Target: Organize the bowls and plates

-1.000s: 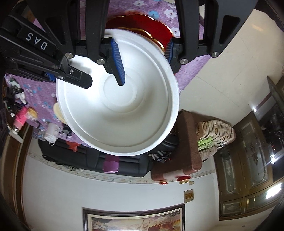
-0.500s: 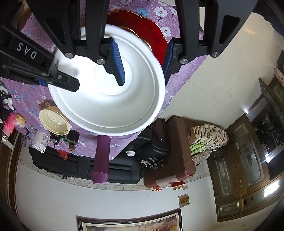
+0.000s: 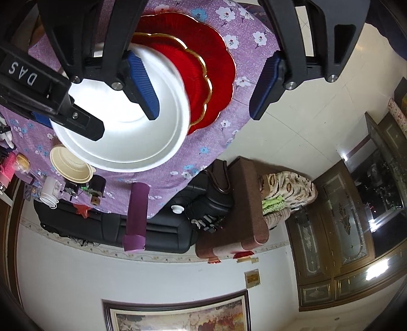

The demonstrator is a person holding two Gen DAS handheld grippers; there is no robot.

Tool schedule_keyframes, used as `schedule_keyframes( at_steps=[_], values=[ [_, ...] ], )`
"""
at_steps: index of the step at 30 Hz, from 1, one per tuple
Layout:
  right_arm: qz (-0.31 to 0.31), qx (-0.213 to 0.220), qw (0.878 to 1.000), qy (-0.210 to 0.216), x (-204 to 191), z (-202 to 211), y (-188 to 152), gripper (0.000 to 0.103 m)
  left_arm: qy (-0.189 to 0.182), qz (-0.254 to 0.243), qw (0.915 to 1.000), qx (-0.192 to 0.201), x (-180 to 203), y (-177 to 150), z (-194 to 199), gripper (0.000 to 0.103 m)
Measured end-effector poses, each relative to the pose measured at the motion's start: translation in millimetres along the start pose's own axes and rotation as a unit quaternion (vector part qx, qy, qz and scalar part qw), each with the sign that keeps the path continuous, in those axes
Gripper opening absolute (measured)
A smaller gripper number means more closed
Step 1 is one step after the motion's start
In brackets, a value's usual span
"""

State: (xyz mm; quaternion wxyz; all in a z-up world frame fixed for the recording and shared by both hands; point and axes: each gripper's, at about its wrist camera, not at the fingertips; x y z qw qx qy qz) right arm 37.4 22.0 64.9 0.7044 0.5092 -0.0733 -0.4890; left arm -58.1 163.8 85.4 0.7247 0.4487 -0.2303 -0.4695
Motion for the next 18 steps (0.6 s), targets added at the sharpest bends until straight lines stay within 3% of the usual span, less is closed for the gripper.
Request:
schedule_keyframes(
  at_steps=[8,11,18],
  values=[
    [-0.026,0.005,1.0,0.012,13.0,3.6,-2.1,0.077,-0.005,0.008,0.9999,0.011,4.0,-2.2,9.9,0.073],
    [-0.047,0.023,0.999,0.012,22.7,17.1,-2.3,0.081,-0.002,0.008,0.9996,0.025,5.6,-5.0,20.6,0.079],
    [-0.063,0.049,0.996,-0.036,44.8,44.6,-16.9,0.084,-0.006,0.0,0.9992,0.039,21.4,-21.9,35.5,0.082]
  ],
)
Point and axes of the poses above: each gripper's, at about its wrist camera, not at the fingertips, and z roughly against the way its jaws point, x to its right, y to its top, and after that the axes turned 8 degrees about x, right-handed
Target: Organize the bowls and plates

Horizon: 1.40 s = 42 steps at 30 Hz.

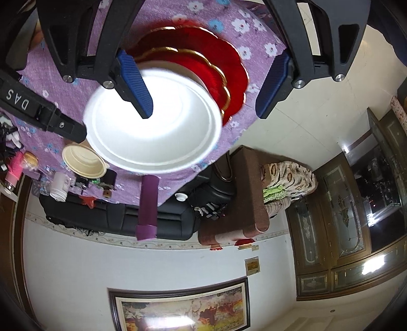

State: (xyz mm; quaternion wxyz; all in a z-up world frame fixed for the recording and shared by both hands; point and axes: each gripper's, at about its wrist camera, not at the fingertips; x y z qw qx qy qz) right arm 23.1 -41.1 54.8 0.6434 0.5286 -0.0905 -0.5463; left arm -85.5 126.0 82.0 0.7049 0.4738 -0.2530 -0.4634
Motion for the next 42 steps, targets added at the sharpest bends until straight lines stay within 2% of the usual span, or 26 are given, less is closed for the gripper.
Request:
schedule_keyframes(
  at_steps=[5,13,26,42],
  values=[
    [-0.028,-0.001,1.0,-0.003,21.4,12.6,-8.4,0.084,0.004,-0.019,0.9998,0.005,12.9,-13.2,11.5,0.082],
    [-0.021,-0.002,1.0,-0.003,26.3,29.6,-26.8,0.084,0.03,-0.052,0.9973,0.041,30.7,-25.8,34.2,0.09],
    [0.008,-0.01,1.0,-0.022,17.3,36.8,-43.2,0.086,0.019,-0.048,0.9984,0.021,31.9,-34.9,38.6,0.09],
    [0.049,0.011,0.997,-0.061,10.4,44.6,-53.9,0.088,0.012,-0.048,0.9987,0.0,31.0,-49.8,37.4,0.09]
  ],
)
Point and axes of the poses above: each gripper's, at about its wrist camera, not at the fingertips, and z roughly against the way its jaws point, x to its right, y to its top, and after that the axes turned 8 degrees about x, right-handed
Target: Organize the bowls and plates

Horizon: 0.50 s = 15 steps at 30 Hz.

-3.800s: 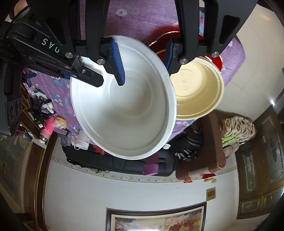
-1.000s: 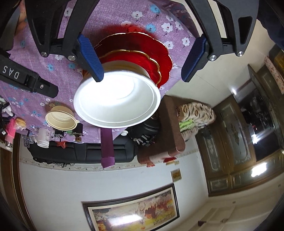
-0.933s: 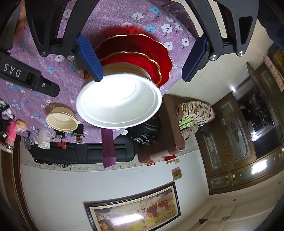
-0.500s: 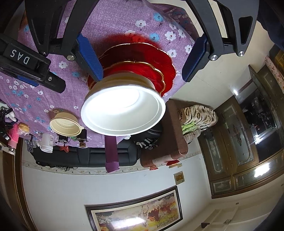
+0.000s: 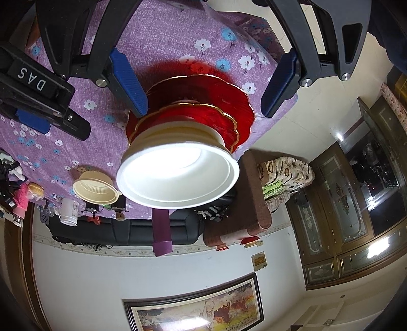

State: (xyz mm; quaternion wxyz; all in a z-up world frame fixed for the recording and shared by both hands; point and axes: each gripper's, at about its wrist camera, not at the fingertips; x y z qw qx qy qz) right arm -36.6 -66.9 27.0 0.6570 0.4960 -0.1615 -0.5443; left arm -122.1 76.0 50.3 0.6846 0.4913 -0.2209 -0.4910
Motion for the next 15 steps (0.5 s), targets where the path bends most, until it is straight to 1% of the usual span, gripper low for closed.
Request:
schedule_keyframes(
  at_steps=[15],
  values=[
    [0.038,0.012,0.997,-0.064,5.0,4.4,-11.0,0.09,-0.005,-0.02,0.9996,-0.02,12.9,-13.8,-2.5,0.09]
  ],
)
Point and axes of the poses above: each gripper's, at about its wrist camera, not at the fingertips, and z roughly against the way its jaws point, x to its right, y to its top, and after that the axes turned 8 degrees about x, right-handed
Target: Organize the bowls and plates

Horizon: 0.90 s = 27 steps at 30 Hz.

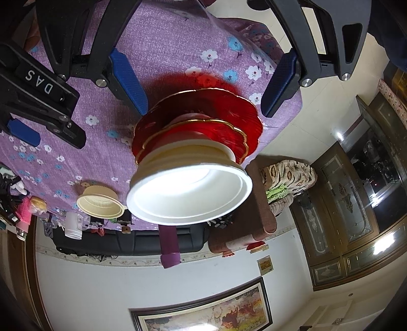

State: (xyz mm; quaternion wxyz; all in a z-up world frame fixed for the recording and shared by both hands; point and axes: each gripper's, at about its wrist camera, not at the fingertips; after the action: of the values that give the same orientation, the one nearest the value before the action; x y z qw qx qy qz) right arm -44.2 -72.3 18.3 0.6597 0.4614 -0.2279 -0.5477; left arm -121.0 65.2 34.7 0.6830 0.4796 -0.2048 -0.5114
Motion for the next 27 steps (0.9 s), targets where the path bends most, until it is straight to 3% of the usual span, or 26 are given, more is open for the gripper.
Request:
schedule_keyframes(
  at_steps=[7,27],
  values=[
    [0.019,0.004,0.999,-0.037,2.1,0.6,-5.8,0.09,-0.008,-0.012,0.9999,-0.006,8.5,-6.9,-0.9,0.09],
    [0.022,-0.015,0.999,-0.045,9.6,-8.1,-16.3,0.091,-0.021,-0.023,0.9993,-0.023,20.2,-16.7,-6.9,0.09]
  ],
)
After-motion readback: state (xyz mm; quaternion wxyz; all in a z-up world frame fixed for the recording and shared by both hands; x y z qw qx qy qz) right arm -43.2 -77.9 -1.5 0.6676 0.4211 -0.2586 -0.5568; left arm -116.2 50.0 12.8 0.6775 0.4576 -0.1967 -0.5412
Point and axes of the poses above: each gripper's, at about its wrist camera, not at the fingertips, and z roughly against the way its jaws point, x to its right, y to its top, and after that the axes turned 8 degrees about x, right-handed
